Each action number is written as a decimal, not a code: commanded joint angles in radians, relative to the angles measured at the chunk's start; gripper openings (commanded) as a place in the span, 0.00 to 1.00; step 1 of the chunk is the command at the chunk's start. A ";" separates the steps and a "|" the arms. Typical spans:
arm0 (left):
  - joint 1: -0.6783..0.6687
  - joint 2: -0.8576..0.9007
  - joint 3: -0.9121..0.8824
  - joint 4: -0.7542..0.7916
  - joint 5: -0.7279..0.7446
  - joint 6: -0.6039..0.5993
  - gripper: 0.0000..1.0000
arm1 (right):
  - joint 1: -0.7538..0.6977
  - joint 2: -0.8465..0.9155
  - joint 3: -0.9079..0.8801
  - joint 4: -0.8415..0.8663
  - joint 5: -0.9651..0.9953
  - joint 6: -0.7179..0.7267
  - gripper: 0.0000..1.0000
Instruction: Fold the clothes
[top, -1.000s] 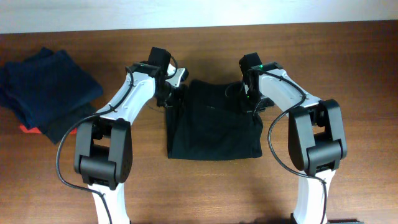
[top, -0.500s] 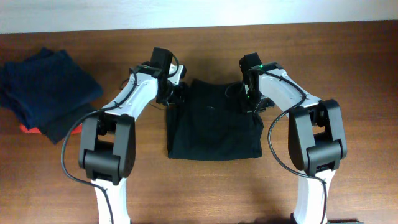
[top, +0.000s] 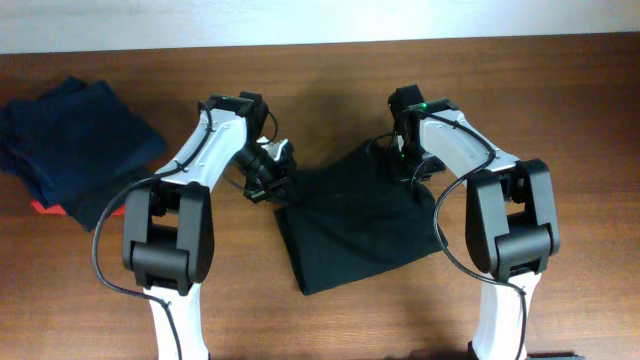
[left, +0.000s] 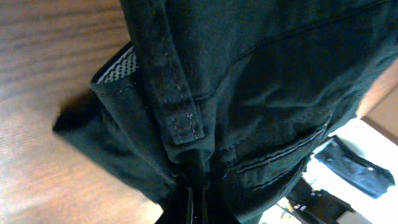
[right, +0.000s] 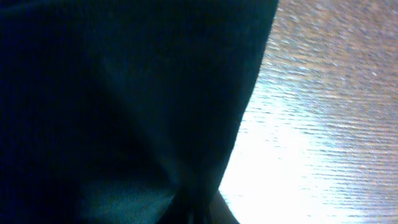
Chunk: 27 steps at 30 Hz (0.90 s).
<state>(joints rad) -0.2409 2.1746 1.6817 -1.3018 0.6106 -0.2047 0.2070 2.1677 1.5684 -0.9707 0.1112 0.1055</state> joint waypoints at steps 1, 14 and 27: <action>-0.021 -0.054 0.013 -0.069 0.006 -0.008 0.00 | -0.046 0.065 -0.027 -0.013 0.051 0.012 0.04; -0.194 -0.053 -0.138 0.218 -0.443 -0.207 0.27 | -0.046 0.063 -0.017 -0.096 -0.051 0.012 0.20; -0.040 -0.221 -0.016 0.171 -0.235 -0.005 0.78 | -0.217 -0.138 0.274 -0.470 -0.401 -0.078 0.99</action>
<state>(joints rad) -0.2813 1.9392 1.6852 -1.1179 0.2493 -0.3328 0.0456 2.0239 1.8874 -1.4326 -0.1314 0.0860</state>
